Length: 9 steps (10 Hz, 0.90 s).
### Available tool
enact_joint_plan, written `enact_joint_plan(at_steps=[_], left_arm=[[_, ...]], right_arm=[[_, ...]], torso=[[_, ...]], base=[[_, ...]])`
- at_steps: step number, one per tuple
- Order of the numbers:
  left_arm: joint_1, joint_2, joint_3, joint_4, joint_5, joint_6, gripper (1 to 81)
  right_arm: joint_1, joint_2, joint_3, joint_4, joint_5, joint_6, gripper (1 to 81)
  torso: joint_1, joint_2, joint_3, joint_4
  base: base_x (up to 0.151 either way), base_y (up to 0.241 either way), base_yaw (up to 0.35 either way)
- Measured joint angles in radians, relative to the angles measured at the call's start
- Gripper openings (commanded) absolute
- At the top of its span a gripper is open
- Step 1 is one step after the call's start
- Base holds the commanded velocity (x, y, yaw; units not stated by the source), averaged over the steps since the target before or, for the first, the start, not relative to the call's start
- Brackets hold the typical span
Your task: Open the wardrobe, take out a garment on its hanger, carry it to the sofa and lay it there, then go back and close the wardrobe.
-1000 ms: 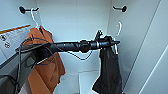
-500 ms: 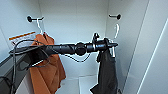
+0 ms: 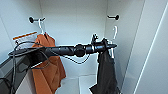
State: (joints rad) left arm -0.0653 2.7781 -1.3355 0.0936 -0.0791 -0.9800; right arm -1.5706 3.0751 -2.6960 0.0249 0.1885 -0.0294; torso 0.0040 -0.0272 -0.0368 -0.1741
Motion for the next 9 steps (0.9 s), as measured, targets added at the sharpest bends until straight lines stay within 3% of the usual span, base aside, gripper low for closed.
enact_joint_plan(at_steps=[9], left_arm=[[0.046, -0.011, 0.078, 0.030, -0.034, 0.003, 1.0]], right_arm=[[-0.016, -0.003, -0.001, 0.000, -0.005, 0.000, 81.1]], torso=[[-0.002, -0.001, 0.000, 0.000]], base=[[-0.128, 0.000, 0.000]])
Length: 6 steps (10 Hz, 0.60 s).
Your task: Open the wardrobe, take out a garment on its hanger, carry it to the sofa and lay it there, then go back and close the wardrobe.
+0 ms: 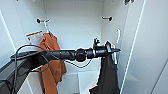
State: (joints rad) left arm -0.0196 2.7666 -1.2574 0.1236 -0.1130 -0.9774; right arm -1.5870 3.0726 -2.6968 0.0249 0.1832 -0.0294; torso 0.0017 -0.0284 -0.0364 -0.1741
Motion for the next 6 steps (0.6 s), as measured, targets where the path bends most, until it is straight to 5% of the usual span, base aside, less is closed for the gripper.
enact_joint_plan(at_steps=[6], left_arm=[[0.040, -0.041, 0.056, 0.020, -0.018, 0.000, 1.0]], right_arm=[[0.003, 0.003, 0.001, 0.000, 0.000, 0.000, 81.1]], torso=[[0.001, 0.000, 0.000, 0.000]], base=[[-0.134, -0.021, 0.000]])
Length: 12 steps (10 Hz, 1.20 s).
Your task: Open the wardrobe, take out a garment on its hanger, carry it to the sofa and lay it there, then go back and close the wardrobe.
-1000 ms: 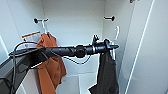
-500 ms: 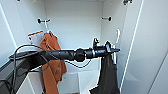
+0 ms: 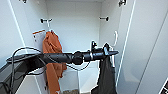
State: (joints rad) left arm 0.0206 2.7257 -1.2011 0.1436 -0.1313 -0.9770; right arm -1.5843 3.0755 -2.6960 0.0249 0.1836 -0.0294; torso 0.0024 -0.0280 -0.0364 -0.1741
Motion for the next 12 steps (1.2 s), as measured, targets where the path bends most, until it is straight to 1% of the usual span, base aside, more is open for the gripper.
enact_joint_plan(at_steps=[1, 4, 9, 11, 12], left_arm=[[0.005, -0.003, 0.004, 0.003, -0.001, 0.000, 1.0], [0.033, 0.006, 0.023, 0.007, -0.015, 0.007, 1.0], [0.042, -0.017, 0.027, 0.011, -0.020, 0.012, 1.0], [0.064, -0.034, 0.064, 0.025, -0.024, 0.020, 1.0], [0.087, -0.043, 0.073, 0.026, -0.026, 0.031, 1.0]], right_arm=[[0.002, 0.002, 0.000, 0.000, 0.000, 0.000, 81.1], [-0.011, -0.013, -0.003, -0.001, 0.000, 0.000, 81.1], [0.000, -0.002, 0.000, -0.001, 0.000, 0.000, 81.1], [-0.001, 0.000, 0.000, -0.001, 0.000, 0.000, 81.1], [-0.001, 0.000, 0.000, -0.001, 0.000, 0.000, 81.1]], torso=[[0.000, 0.000, 0.000, 0.000], [-0.003, -0.001, 0.001, 0.000], [-0.002, -0.001, 0.001, 0.000], [-0.002, -0.001, 0.001, 0.000], [-0.002, -0.001, 0.001, 0.000]], base=[[-0.137, -0.074, 0.000], [0.000, 0.000, 0.000], [0.000, 0.000, 0.000], [0.000, 0.000, 0.000], [-0.067, 0.000, 0.000]])
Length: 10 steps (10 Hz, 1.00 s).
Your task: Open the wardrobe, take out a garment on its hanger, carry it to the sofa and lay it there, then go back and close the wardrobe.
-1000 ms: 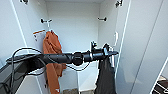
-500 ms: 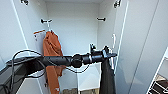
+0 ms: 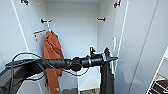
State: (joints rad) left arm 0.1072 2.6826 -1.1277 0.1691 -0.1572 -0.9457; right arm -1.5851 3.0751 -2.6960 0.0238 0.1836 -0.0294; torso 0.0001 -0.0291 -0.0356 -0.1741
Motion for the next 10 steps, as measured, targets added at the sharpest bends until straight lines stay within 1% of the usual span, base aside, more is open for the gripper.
enact_joint_plan(at_steps=[3, 6, 10], left_arm=[[0.015, -0.027, 0.014, 0.003, -0.001, 0.006, 1.0], [0.012, -0.029, 0.035, 0.008, -0.016, 0.006, 1.0], [0.017, -0.031, 0.042, 0.008, -0.018, 0.006, 1.0]], right_arm=[[0.008, 0.000, 0.000, 0.000, 0.004, 0.000, 81.1], [-0.007, 0.000, 0.000, 0.000, 0.000, 0.000, 81.1], [0.004, 0.000, 0.000, 0.000, 0.000, 0.000, 81.1]], torso=[[0.001, 0.001, 0.000, 0.000], [0.000, 0.000, 0.000, 0.000], [0.001, 0.001, 0.000, 0.000]], base=[[-0.087, 0.000, 0.000], [-0.103, 0.000, 0.000], [-0.110, 0.000, 0.000]])
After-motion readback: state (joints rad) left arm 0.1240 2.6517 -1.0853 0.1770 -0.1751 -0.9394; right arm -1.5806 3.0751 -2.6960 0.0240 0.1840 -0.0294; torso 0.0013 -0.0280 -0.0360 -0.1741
